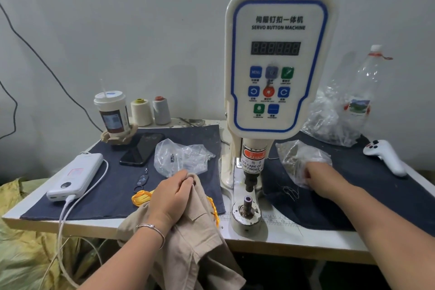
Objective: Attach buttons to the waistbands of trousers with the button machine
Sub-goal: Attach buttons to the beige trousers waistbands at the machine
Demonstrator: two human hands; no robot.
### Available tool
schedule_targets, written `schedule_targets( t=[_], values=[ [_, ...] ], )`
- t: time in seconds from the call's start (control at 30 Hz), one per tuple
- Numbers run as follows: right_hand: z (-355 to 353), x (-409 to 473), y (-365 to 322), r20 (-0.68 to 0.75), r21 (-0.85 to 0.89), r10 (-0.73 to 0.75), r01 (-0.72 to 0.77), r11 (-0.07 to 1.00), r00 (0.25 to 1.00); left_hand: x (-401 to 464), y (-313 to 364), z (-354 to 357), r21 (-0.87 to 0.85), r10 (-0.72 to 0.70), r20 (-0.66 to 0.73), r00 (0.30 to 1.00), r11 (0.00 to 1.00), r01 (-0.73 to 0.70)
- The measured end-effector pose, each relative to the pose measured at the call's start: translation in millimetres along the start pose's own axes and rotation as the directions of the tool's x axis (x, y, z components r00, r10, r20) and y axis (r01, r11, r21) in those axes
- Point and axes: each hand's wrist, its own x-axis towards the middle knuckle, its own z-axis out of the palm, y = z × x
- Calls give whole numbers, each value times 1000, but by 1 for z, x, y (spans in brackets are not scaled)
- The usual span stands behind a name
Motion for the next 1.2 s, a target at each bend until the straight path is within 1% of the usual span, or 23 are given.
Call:
schedule_targets(
  t=[0.1, 0.17, 0.27, 0.33, 0.4, 0.43, 0.5, 0.53, 0.6, 0.67, 0.73, 0.8, 0.93, 1.07, 1.2],
  values=[
    [4, -3, -3, -55, -21, -2, 1, 1000, 998, 0, -1, -1, 5, 3, -1, 1000, 1000, -3],
    [8, -8, -3, -116, 18, -1, 3, 1000, 993, 0, -2, -1, 4, 6, -4, 1000, 1000, -6],
    [12, -22, 5, -250, 175, 68, -24, 984, 966, 0, -3, 0, -1, 10, -7, 1000, 1000, -10],
    [16, -36, 9, -357, 297, 130, -20, 955, 925, 1, -4, 0, 1, 8, -7, 1000, 1000, -8],
    [17, -51, 6, -448, 414, 146, 60, 908, 882, 2, -4, 1, 2, 6, -6, 1000, 1000, -6],
    [16, -59, 2, -461, 471, 143, 105, 876, 876, 2, -4, 1, 3, 6, -7, 1000, 1000, -6],
    [14, -73, -12, -413, 615, 133, 168, 770, 901, 1, -3, 1, 8, 2, -6, 1000, 1000, -2],
    [12, -78, -21, -364, 701, 129, 180, 690, 922, 1, -3, 1, 11, 0, -4, 1000, 1000, 0],
    [9, -85, -39, -258, 856, 121, 169, 489, 958, 1, -1, 1, 17, -5, 0, 1000, 1000, 5],
    [8, -89, -55, -173, 934, 112, 127, 334, 979, 0, 1, 0, 23, -12, 1, 1000, 1000, 12],
    [6, -92, -68, -126, 966, 102, 98, 239, 987, 0, 2, 0, 33, -17, 2, 1000, 999, 17],
    [6, -96, -77, -111, 975, 89, 91, 201, 990, 0, 3, 0, 41, -19, 5, 1000, 999, 19],
    [6, -103, -90, -84, 978, 50, 73, 197, 995, 0, 2, 0, 55, -23, 4, 1000, 998, 23],
    [7, -109, -100, -61, 980, 50, 50, 195, 997, -1, 6, -2, 43, -30, 19, 999, 999, 29],
    [8, -115, -106, -27, 990, 45, 20, 142, 999, -1, 6, -2, 45, -30, 21, 999, 999, 29]
  ],
)
